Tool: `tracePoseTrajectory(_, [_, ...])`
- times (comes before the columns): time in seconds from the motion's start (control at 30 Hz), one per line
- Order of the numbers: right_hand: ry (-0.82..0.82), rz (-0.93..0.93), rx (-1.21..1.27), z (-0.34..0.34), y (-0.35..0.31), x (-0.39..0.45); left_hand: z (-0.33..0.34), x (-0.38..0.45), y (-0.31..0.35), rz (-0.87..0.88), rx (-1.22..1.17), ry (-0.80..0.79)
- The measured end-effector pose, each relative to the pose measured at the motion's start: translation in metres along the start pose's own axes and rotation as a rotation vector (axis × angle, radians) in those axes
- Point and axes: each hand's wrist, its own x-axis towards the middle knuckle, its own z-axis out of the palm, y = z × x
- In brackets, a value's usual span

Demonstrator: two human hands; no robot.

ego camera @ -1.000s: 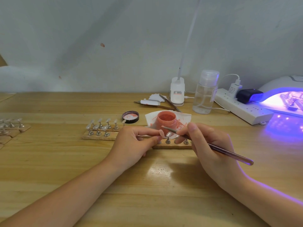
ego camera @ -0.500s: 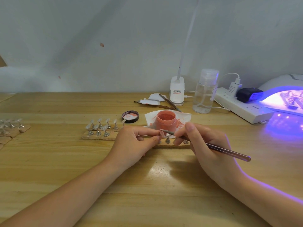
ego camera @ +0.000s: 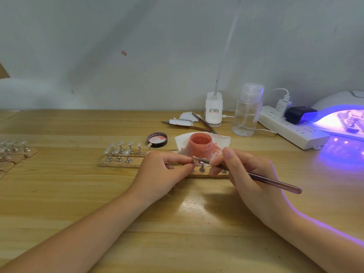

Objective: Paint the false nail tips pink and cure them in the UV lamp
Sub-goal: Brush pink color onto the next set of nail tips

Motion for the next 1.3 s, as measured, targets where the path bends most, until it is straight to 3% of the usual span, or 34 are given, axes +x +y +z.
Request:
tracePoseTrajectory(0.23, [0.062, -0.011, 0.046, -0.003, 0.0003, -0.0041, -0.0003, 0.0004, -0.0014, 0.002, -0.001, -0.001])
tracePoseTrajectory(0.83, [0.026, -0.017, -0.009, -0.0017, 0.0009, 0.0003, -0.0005, 0.0012, -0.0016, 0.004, -0.069, -0.005])
tracePoseTrajectory(1.17, [0.102, 0.004, 0.126, -0.0028, -0.0013, -0.0036, -0.0016, 0.0009, -0.0003, -0.03, -0.085, -0.005])
tracePoseTrajectory(1.3, [0.094, -0.023, 0.042, -0.0029, 0.0021, -0.0011, -0.0016, 0.0007, 0.0002, -0.036, -0.087, -0.005])
